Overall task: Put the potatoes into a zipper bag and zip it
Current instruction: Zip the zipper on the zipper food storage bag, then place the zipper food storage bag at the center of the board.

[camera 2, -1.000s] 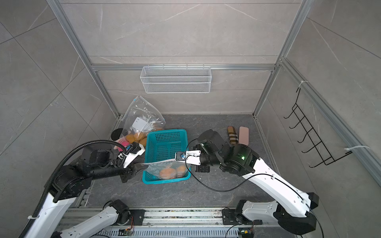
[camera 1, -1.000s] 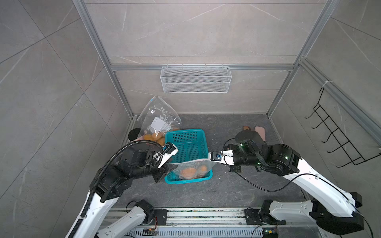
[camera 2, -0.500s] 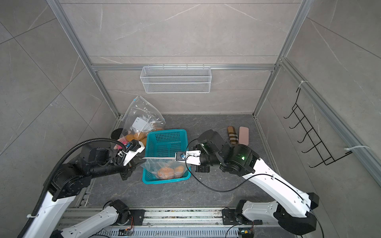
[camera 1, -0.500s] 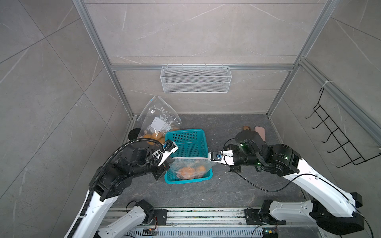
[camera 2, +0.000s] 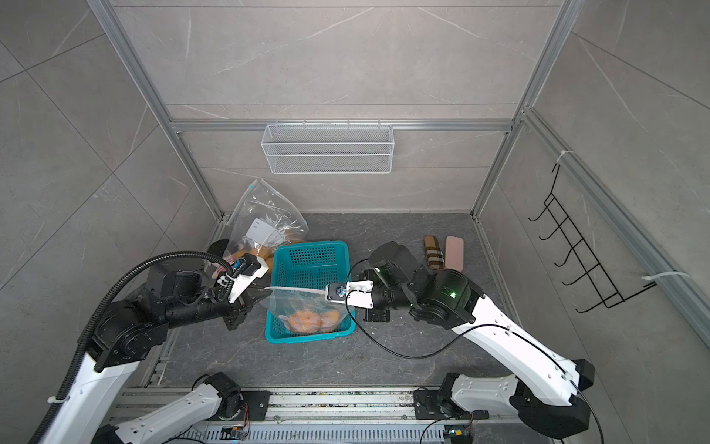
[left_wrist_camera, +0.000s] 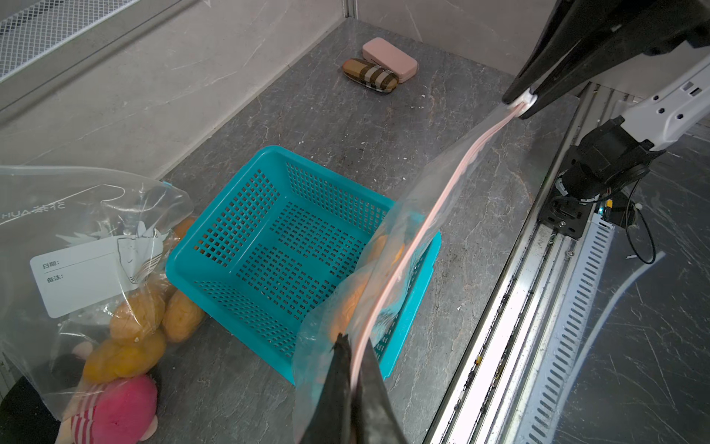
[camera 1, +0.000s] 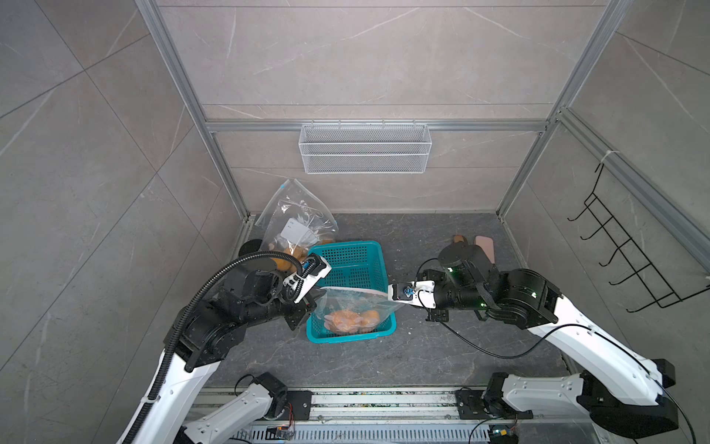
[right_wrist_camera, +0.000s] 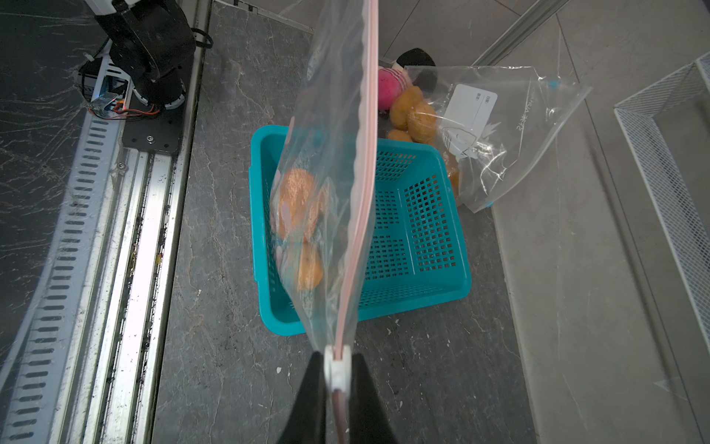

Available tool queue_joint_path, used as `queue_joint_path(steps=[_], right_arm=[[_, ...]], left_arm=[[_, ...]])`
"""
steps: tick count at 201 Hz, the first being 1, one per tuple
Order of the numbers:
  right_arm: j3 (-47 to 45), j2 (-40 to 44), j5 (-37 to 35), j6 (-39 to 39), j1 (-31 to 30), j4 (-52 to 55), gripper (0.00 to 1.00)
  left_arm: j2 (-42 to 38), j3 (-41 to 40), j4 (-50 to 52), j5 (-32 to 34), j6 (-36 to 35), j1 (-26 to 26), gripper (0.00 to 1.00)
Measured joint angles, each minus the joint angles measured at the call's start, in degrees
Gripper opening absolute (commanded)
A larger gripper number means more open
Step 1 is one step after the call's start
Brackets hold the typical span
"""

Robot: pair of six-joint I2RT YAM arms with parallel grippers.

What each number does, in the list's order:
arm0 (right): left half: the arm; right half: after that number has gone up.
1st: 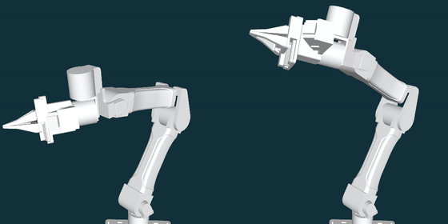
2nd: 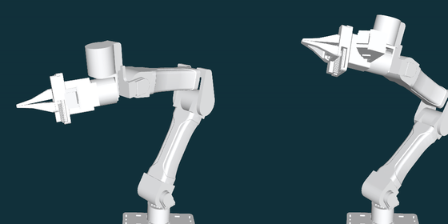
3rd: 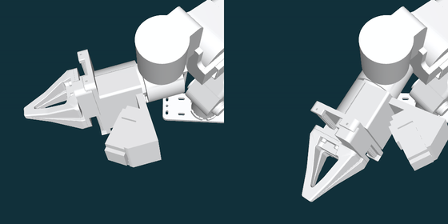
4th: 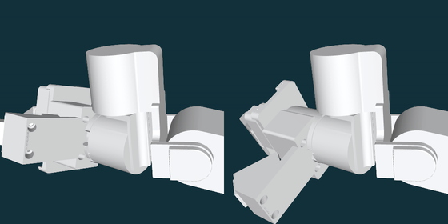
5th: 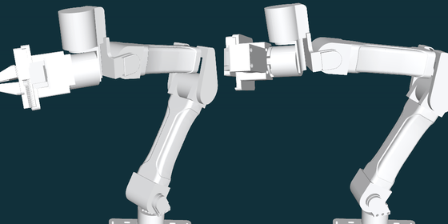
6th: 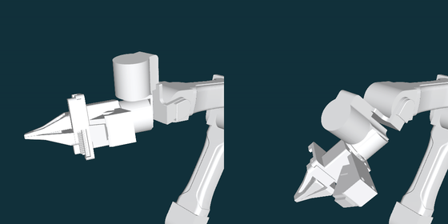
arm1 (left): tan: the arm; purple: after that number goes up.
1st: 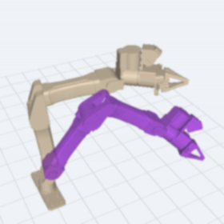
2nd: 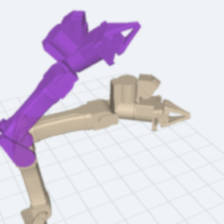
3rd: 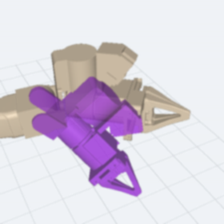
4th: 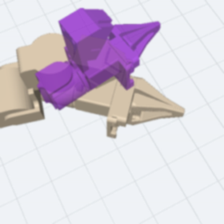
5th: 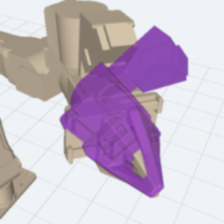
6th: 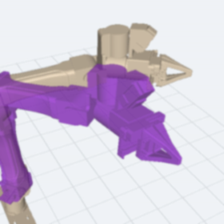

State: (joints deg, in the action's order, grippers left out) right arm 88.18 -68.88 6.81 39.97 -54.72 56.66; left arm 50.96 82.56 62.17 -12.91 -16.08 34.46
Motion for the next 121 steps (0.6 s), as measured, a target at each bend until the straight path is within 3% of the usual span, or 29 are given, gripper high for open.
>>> queue_joint_path(steps=[100,121], right_arm=[[2.97,0.79,-2.75,-0.98,0.00,-5.20,0.04],[3.56,0.48,-2.75,-1.22,0.00,-6.05,0.23]], left_arm=[[1.57,5.35,-7.89,-0.26,1.11,0.00,0.00],[1.42,5.40,-8.94,0.85,1.11,0.00,0.00]])
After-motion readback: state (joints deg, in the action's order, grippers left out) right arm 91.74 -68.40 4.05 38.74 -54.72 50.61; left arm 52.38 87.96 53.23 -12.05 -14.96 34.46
